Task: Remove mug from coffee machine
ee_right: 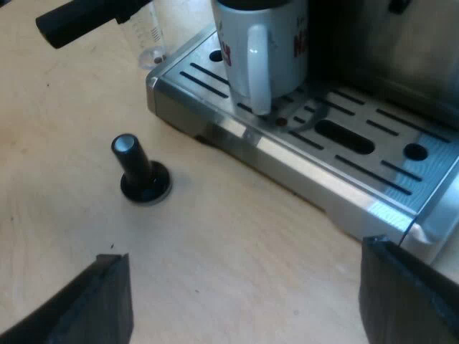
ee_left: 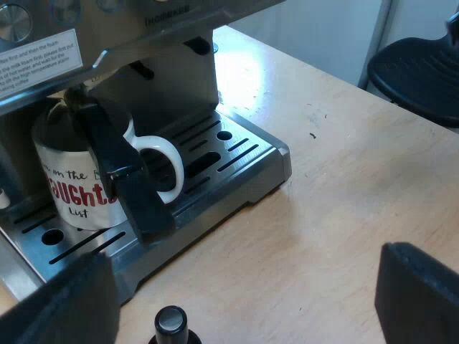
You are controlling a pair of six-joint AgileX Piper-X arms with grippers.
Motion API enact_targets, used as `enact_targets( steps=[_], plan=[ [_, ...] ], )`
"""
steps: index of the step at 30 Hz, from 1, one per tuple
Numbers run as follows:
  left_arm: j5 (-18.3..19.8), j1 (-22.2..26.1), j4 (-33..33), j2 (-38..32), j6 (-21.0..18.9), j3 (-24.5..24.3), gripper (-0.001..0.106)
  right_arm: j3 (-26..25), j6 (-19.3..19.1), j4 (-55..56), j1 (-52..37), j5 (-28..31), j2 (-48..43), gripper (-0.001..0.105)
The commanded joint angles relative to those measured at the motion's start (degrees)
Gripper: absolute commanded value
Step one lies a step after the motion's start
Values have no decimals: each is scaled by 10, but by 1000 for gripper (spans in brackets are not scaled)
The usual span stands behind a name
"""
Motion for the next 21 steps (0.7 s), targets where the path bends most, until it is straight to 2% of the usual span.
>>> enact_targets(
  steps=[1, 12, 21],
  plan=[
    [4, -3, -11, 0, 3, -5, 87, -4, -7, -10, 10, -4, 23, 67],
    [4, -3, -11, 0, 3, -5, 87, 20, -7, -29, 32, -9, 97, 67],
    [4, -3, -11, 0, 3, -5, 87, 76, -1, -194, 71, -7, 143, 67]
  ],
)
